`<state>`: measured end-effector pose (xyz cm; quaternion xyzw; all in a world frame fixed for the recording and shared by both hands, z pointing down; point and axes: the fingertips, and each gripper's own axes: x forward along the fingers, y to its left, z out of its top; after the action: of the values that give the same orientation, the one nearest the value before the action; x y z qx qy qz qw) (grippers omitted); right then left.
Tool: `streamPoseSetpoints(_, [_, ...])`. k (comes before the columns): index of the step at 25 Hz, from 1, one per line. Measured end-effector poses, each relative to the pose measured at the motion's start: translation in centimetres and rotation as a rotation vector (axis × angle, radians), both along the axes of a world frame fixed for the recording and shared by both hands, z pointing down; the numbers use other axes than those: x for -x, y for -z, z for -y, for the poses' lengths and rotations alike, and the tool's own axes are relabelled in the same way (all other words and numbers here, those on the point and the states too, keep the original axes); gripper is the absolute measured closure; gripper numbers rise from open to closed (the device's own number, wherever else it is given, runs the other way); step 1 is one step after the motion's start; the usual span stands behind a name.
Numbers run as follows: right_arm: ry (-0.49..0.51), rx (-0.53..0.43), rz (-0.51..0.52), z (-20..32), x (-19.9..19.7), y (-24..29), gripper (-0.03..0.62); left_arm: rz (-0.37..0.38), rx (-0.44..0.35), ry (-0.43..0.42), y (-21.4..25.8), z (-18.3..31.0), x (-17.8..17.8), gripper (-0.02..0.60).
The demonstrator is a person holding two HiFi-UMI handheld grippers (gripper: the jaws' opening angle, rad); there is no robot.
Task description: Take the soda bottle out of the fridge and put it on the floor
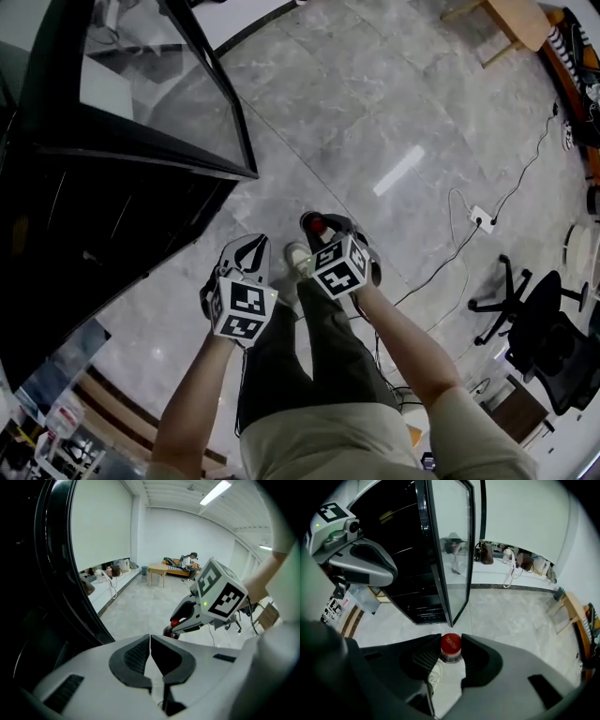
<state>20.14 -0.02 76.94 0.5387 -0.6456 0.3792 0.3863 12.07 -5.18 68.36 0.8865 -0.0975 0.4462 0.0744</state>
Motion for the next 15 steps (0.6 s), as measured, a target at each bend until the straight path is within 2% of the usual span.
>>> streamPoseSetpoints(5, [-0.052, 0.025, 0.001, -0.4, 0.3, -5.5, 0.482, 0.026, 0.046, -0.003, -5.4, -0.6, 0.0, 0.571])
streamPoseSetpoints(9, [-0.076, 0.051, 0.007, -1.4, 0.1, -10.6, 0.482, 0.054, 0.067, -0.037, -10.1, -2.0, -0.5, 0.571])
streamPoseSetpoints(15, [-0.066, 0.085, 0.013, -2.9, 0.5, -18.0, 0.482, 0.100, 0.099, -0.054, -17.2, -3.6, -0.7, 0.571])
